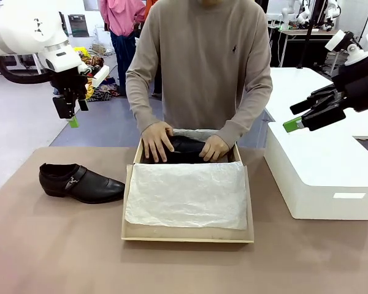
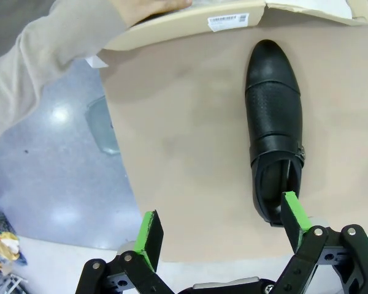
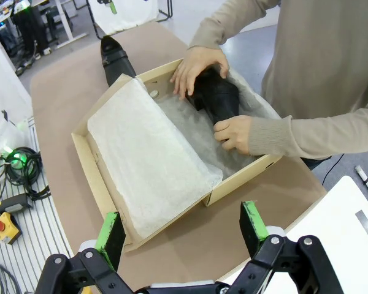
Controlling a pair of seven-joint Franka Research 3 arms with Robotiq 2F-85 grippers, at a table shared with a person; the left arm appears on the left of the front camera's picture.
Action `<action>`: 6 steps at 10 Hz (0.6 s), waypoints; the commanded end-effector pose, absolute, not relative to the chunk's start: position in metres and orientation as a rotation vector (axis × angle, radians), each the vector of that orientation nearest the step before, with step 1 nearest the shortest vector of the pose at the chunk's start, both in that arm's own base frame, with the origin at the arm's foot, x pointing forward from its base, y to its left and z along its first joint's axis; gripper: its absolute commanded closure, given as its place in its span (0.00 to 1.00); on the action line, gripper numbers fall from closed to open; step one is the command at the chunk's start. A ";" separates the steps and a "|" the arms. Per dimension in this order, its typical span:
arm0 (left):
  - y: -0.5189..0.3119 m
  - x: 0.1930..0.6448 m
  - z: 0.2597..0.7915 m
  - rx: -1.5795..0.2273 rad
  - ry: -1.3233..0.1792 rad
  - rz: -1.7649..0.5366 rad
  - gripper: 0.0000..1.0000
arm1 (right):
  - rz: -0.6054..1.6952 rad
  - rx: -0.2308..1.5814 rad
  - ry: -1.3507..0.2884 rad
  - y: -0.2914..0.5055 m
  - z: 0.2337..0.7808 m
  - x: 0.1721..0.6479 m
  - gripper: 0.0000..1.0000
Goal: Pack the shoes into the box.
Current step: Place the other shoe of the Shoes into the Shoes Box.
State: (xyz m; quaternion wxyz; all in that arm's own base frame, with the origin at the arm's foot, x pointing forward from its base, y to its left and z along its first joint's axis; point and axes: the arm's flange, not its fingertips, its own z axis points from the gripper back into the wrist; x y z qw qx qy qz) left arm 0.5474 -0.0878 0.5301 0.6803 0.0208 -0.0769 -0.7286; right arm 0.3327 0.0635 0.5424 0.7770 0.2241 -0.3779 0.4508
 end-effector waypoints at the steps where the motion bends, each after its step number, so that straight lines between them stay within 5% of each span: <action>1: -0.084 0.547 0.532 0.053 -0.176 -1.648 0.00 | 0.997 0.501 -0.839 0.062 0.542 0.337 0.00; 6: -0.060 0.530 0.517 0.101 -0.162 -1.628 0.00 | 0.997 0.501 -0.839 0.062 0.542 0.337 0.00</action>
